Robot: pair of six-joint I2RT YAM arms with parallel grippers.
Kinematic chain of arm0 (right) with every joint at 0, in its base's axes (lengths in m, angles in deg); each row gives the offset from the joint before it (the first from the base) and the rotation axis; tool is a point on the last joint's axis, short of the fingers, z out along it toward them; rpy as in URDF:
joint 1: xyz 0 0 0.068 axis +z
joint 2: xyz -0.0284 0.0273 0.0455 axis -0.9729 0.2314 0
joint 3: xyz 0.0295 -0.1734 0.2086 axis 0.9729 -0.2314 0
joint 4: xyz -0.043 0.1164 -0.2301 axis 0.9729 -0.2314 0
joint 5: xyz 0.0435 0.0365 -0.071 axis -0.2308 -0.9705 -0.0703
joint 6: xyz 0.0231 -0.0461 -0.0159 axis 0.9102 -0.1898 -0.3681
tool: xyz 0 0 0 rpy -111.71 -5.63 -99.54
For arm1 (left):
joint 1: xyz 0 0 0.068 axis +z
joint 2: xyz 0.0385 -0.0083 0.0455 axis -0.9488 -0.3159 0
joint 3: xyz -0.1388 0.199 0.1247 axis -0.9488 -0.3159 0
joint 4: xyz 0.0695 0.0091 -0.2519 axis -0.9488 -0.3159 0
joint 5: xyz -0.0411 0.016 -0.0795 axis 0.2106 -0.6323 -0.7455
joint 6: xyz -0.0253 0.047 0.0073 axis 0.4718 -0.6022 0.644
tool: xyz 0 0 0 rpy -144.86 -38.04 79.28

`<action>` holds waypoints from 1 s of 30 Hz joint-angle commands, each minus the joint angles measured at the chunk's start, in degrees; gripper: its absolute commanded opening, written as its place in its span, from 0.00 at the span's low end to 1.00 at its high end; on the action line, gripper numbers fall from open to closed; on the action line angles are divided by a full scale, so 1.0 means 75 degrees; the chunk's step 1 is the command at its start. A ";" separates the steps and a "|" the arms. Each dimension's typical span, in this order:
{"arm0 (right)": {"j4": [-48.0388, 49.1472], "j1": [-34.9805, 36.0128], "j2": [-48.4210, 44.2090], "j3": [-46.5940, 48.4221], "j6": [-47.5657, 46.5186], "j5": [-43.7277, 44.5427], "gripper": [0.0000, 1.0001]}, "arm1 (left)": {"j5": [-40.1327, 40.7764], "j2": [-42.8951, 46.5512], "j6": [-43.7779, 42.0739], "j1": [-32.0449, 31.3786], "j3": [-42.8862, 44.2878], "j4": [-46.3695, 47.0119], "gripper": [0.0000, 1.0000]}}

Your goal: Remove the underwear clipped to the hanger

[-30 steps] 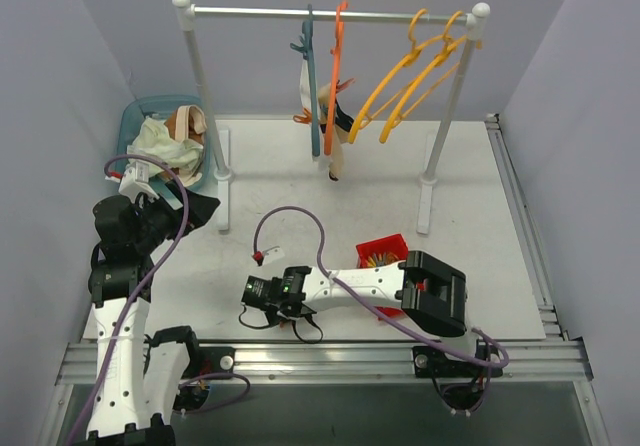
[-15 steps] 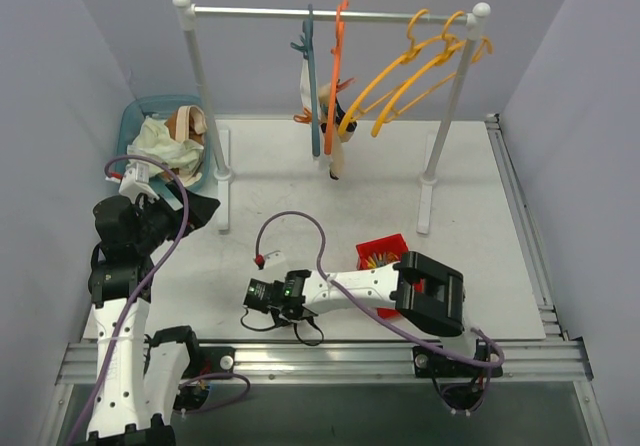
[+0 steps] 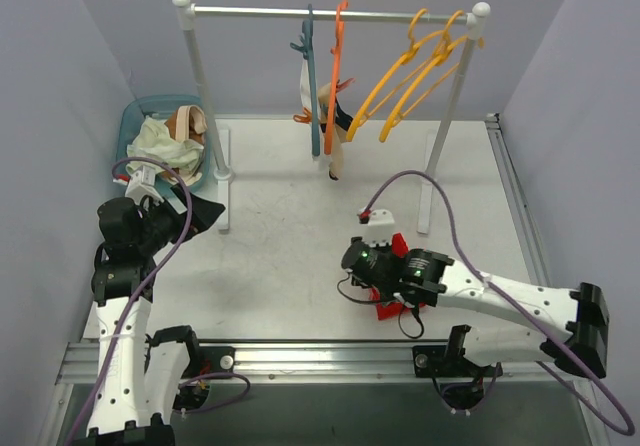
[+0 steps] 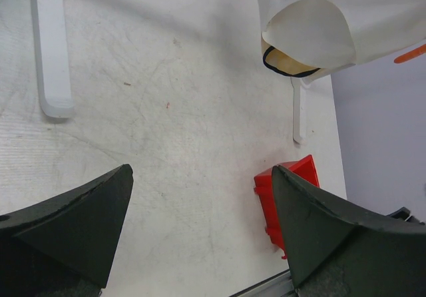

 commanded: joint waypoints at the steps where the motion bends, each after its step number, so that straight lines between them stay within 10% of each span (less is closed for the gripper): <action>1: -0.0783 -0.0522 -0.0832 -0.0438 -0.0142 0.0872 0.00 | -0.0295 0.0011 -0.0022 -0.0060 0.0030 0.0264 0.94; 8: -0.1300 -0.2397 -0.1489 -0.0989 -0.0528 0.0533 0.06 | -0.0400 -0.0188 -0.0069 -0.0118 0.0054 0.0322 0.94; 10: -0.1241 -0.2493 -0.1618 -0.0990 -0.0844 0.0509 0.29 | -0.0400 -0.0247 -0.0092 -0.0142 0.0066 0.0357 0.94; 11: -0.1125 -0.2516 -0.1723 -0.0966 -0.0985 0.0498 0.56 | -0.0400 -0.0282 -0.0092 -0.0165 0.0066 0.0346 0.94; 15: -0.0866 -0.2528 -0.2144 -0.0908 -0.1313 0.0322 0.98 | -0.0447 -0.0352 -0.0104 -0.0165 0.0054 0.0369 0.94; 30: -0.0866 -0.2540 -0.4638 -0.0650 -0.2028 -0.0323 1.00 | -0.0541 -0.0598 -0.0116 -0.0364 0.0347 0.0650 0.94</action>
